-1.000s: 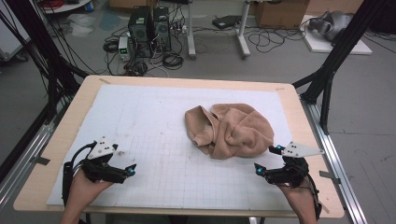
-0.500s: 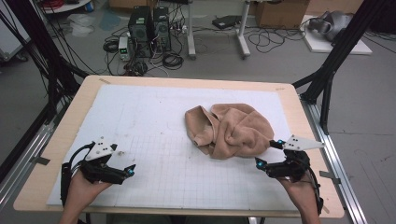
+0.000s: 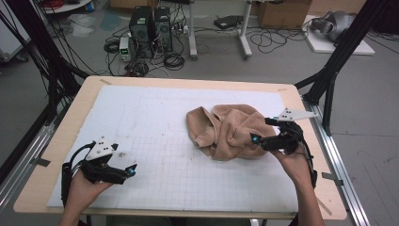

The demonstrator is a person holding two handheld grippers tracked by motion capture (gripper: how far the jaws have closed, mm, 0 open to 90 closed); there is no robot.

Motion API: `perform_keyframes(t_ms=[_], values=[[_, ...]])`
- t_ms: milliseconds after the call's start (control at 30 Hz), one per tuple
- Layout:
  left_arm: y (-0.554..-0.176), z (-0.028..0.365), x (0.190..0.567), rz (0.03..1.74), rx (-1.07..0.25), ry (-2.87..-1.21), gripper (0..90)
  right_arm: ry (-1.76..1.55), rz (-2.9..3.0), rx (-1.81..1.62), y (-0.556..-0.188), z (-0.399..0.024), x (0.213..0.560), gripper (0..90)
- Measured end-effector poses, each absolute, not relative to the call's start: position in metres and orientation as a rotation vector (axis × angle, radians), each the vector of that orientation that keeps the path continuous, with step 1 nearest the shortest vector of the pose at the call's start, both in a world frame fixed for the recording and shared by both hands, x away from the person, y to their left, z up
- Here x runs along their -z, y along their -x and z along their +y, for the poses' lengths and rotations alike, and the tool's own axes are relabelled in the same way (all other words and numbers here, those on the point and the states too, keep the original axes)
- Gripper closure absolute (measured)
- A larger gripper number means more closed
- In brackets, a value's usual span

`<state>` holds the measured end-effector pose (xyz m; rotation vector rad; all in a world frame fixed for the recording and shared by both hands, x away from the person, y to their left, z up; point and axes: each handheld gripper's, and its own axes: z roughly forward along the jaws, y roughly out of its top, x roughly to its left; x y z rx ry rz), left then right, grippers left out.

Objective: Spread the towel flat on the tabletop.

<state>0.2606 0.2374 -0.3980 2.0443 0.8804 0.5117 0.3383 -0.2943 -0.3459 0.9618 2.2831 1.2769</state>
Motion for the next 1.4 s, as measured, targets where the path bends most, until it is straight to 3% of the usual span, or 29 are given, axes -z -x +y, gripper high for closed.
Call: perform_keyframes(t_ms=[400, 667, 900, 933, 1033, 1200, 1400], values=[[-0.261, 0.240, 0.395, 0.879, -0.522, -2.032, 1.9, -0.973, 2.335, -1.222, -0.380, -0.265, 0.346, 11.6], [-0.260, 0.240, 0.399, 0.876, -0.513, -2.031, 1.9, -1.026, 2.442, -1.145, -0.400, -0.243, 0.371, 13.2], [-0.258, 0.241, 0.403, 0.879, -0.507, -2.029, 1.9, -1.006, 2.568, -1.054, -0.409, -0.221, 0.394, 26.3], [-0.258, 0.242, 0.404, 0.877, -0.508, -2.029, 1.9, -1.002, 2.602, -1.016, -0.411, -0.213, 0.404, 33.7], [-0.258, 0.242, 0.406, 0.885, -0.503, -2.023, 2.0, -1.003, 2.599, -1.001, -0.410, -0.210, 0.407, 41.3], [-0.259, 0.239, 0.408, 0.877, -0.497, -2.023, 1.9, -1.001, 2.596, -0.988, -0.409, -0.210, 0.405, 61.3], [-0.259, 0.236, 0.408, 0.871, -0.497, -2.034, 1.9, -0.920, 2.582, -0.986, -0.401, -0.209, 0.397, 66.8]])
